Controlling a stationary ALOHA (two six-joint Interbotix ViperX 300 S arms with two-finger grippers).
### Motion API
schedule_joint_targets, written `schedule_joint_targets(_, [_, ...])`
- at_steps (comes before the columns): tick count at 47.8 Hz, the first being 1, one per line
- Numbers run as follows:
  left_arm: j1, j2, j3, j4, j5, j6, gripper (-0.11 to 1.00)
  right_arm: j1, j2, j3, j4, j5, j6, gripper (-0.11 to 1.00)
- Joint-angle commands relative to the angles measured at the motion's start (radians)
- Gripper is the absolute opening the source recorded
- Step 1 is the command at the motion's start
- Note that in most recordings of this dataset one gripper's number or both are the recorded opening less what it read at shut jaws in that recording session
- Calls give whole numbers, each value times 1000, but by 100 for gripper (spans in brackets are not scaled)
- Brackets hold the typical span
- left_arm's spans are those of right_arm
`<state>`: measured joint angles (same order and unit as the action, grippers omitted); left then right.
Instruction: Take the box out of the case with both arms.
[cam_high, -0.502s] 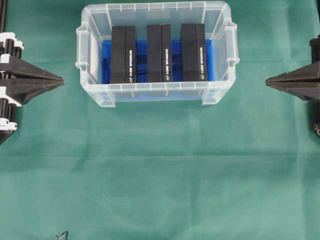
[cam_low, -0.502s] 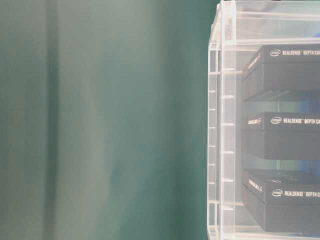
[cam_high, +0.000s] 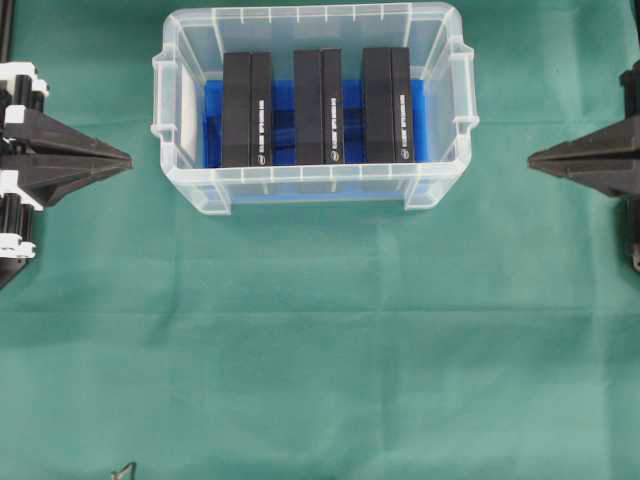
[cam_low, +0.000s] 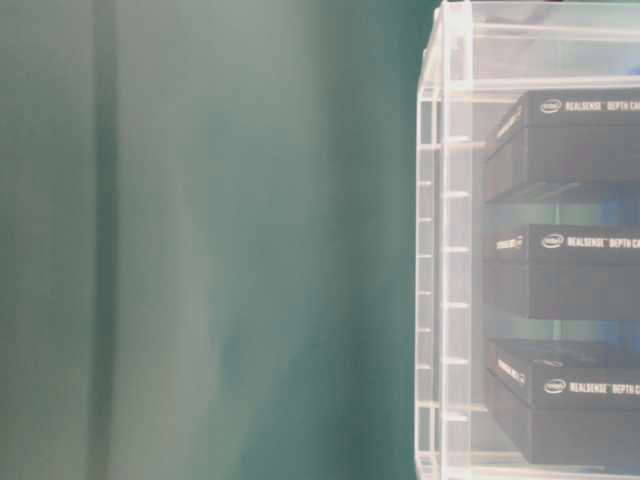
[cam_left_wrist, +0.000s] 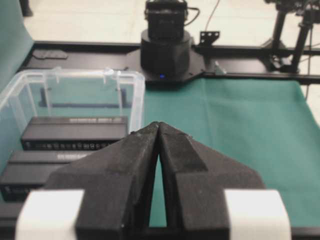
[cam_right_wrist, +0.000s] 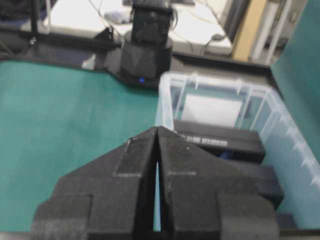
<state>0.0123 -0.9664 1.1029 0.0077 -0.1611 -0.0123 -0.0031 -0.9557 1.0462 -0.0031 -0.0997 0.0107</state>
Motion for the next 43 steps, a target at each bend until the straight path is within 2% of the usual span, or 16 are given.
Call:
schedule_joint_targets(1, [3,0,-80,8,31,2,0,-2,6,-87,2,44,2,0])
schedule_joint_targets(11, [3,0,-258,15,238,2,0,-2,41,-284,2,233,2,0])
schedule_joint_targets(21, [3,9,-423,14,396,0,0,-2,77,-420,3,360,23,0])
schedule_joint_targets(36, [3,14,-459,14,494,-26,0,-2,97,-465,2,456,121,0])
schedule_joint_targets(43, [2,20,-477,15,615,-41,0,-2,100,-486,2,618,153,0])
